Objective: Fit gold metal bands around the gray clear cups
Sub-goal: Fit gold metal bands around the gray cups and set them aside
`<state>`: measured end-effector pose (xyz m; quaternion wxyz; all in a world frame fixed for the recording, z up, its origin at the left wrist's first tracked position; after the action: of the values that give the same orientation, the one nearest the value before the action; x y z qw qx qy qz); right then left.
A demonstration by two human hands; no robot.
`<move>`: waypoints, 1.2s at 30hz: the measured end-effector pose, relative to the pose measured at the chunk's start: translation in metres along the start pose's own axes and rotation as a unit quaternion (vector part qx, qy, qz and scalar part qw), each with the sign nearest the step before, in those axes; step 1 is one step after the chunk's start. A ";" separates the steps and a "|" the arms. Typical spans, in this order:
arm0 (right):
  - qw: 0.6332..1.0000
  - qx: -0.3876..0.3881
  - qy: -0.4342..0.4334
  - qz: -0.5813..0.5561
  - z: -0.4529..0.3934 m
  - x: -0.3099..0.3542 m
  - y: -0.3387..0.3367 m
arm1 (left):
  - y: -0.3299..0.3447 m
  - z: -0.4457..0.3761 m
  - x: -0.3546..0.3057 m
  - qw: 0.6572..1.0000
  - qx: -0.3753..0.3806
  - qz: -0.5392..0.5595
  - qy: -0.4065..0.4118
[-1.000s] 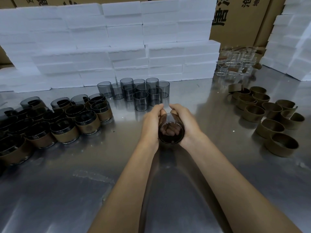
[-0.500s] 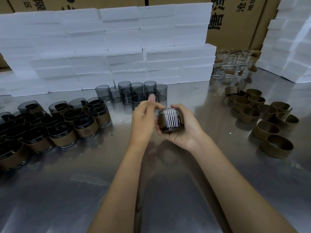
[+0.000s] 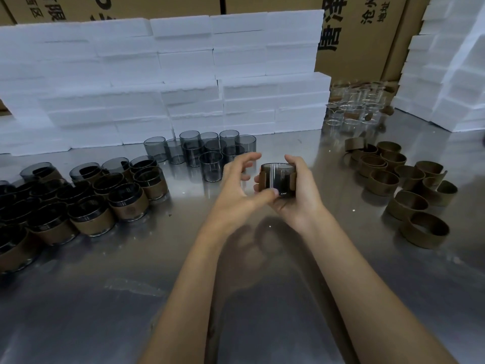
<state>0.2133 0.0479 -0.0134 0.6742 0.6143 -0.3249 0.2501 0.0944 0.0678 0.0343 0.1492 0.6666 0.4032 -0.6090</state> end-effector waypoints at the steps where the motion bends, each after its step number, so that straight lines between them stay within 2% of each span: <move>1: 1.000 -0.015 -0.002 0.011 -0.001 0.000 -0.002 | 0.005 0.000 0.001 1.000 0.010 -0.029 0.002; 3: 0.999 -0.031 0.006 0.015 -0.002 -0.002 -0.004 | 0.013 -0.003 0.008 0.999 0.021 -0.050 0.001; 5: 1.000 -0.014 0.013 0.000 -0.004 -0.006 0.003 | 0.008 -0.005 0.015 0.999 -0.018 -0.027 -0.003; 8: 0.998 -0.010 -0.041 0.044 -0.005 0.004 0.009 | -0.012 -0.005 0.029 0.985 -0.101 0.137 -0.011; 10: 0.992 -0.010 -0.093 0.085 -0.003 0.015 0.013 | -0.020 -0.006 0.037 0.951 -0.123 0.283 0.004; 13: 0.984 0.004 -0.134 0.116 -0.002 0.020 0.014 | -0.020 -0.009 0.037 0.895 -0.098 0.435 0.025; 16: 0.988 0.049 -0.084 0.122 -0.003 0.011 0.017 | -0.013 -0.007 0.037 0.860 -0.063 0.506 0.008; 19: 0.982 0.095 -0.031 0.162 -0.002 0.004 0.022 | -0.010 -0.004 0.040 0.871 -0.060 0.488 -0.012; 30: 0.981 0.108 -0.036 0.158 -0.003 0.007 0.024 | -0.015 -0.008 0.040 0.908 -0.062 0.414 -0.003; 34: 0.988 0.051 -0.056 0.135 -0.005 0.007 0.013 | -0.026 -0.002 0.049 0.936 -0.152 0.315 -0.031; 36: 0.988 0.031 -0.059 0.137 -0.005 0.005 0.010 | -0.030 0.001 0.047 0.945 -0.173 0.276 -0.035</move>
<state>0.2102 0.0536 -0.0036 0.5938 0.5982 -0.4376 0.3131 0.0690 0.1030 -0.0013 0.4378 0.6943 0.2971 -0.4879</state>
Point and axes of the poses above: each hand's wrist, its own z-axis away from the middle knuckle, its own y-axis out of the palm, x = y × z, the point moved 9 cm from there along -z, towards the middle knuckle, and after that the axes turned 15 degrees about x, right-handed, at the moved point
